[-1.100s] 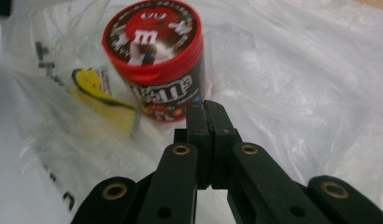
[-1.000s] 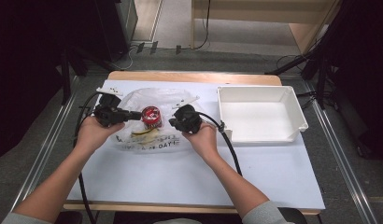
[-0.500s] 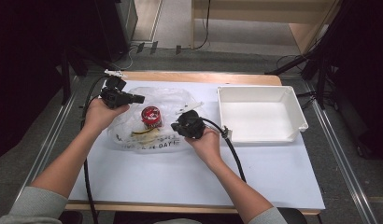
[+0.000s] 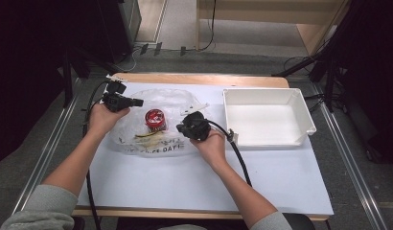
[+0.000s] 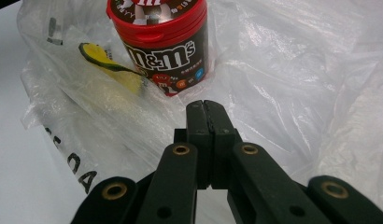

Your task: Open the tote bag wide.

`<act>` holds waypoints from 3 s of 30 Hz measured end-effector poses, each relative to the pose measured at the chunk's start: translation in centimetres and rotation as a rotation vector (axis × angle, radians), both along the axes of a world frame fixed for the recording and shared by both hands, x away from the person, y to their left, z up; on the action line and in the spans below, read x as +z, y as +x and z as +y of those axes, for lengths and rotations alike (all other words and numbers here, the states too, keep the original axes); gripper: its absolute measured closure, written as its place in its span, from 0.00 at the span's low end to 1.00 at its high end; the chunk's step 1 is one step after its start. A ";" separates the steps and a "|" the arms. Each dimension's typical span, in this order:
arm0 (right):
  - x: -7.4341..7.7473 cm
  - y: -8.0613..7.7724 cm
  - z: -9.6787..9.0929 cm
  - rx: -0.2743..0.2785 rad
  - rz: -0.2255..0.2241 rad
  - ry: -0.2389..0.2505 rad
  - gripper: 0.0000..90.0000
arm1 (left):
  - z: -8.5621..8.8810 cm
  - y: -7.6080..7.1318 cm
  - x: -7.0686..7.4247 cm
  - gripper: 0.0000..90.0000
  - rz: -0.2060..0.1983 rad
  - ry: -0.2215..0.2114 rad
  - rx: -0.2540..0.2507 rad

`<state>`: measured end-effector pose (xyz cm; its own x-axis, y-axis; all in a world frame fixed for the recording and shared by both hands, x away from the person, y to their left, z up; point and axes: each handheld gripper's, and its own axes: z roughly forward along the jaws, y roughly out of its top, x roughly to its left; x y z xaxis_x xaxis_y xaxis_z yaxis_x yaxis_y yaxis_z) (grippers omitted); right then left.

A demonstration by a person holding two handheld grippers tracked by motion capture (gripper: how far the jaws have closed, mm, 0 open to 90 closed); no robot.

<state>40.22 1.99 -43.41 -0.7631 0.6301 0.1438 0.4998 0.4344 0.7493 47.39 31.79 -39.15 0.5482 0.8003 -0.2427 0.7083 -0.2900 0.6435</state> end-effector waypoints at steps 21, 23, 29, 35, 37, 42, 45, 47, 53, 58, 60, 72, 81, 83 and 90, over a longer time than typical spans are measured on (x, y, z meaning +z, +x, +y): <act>-2.0 0.2 -1.0 -0.012 0.036 -0.039 1.00 | 1.0 1.3 -5.1 1.00 0.001 -0.024 0.026; -2.3 0.1 -1.0 -0.009 0.040 -0.045 1.00 | 0.9 1.4 -5.5 1.00 0.009 -0.016 0.026; -2.9 -0.6 -0.7 0.014 0.056 -0.061 1.00 | 0.5 1.8 -6.3 1.00 0.024 -0.003 0.031; -3.5 -1.7 -0.7 0.037 0.059 -0.075 1.00 | 0.1 2.0 -6.6 1.00 0.026 -0.005 0.033; -3.7 -2.0 -0.8 0.046 0.051 -0.065 1.00 | 0.0 2.0 -6.7 1.00 0.018 -0.001 0.040; -3.7 -3.0 -0.9 0.067 0.037 -0.069 1.00 | -0.2 2.2 -6.7 1.00 -0.004 0.008 0.053; -3.7 -3.4 -1.1 0.080 0.043 -0.071 1.00 | -0.3 2.3 -6.8 1.00 -0.018 0.021 0.059; -3.6 -3.7 -1.2 0.092 0.048 -0.072 1.00 | -0.3 2.4 -6.8 1.00 -0.020 0.017 0.071; -3.6 -4.7 -1.6 0.112 0.045 -0.080 1.00 | -0.1 2.5 -6.7 1.00 -0.035 0.037 0.091; -3.6 -5.0 -1.9 0.122 0.051 -0.076 1.00 | 0.1 2.6 -6.7 1.00 -0.043 0.057 0.109; -3.6 -5.3 -2.0 0.134 0.055 -0.075 1.00 | 0.2 2.7 -6.7 1.00 -0.039 0.047 0.118; -3.3 -5.1 -1.9 0.133 0.033 -0.087 1.00 | 0.3 2.1 -5.5 1.00 0.017 -0.012 0.111; -1.8 -4.4 -2.1 0.106 0.034 -0.020 0.95 | -0.4 0.6 -3.0 0.90 0.014 -0.012 0.048; -1.4 -4.3 -2.2 0.101 0.024 -0.014 0.92 | -0.6 0.2 -2.5 0.87 -0.006 0.013 0.032; -0.1 -3.6 -2.1 0.108 0.040 0.004 0.71 | -1.2 -1.2 -0.8 0.72 -0.033 0.013 -0.017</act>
<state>36.59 -0.07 -43.54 -0.8203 0.5437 0.1775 0.4795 0.4847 0.7315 46.20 30.54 -39.98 0.5696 0.7936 -0.2136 0.6813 -0.3105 0.6629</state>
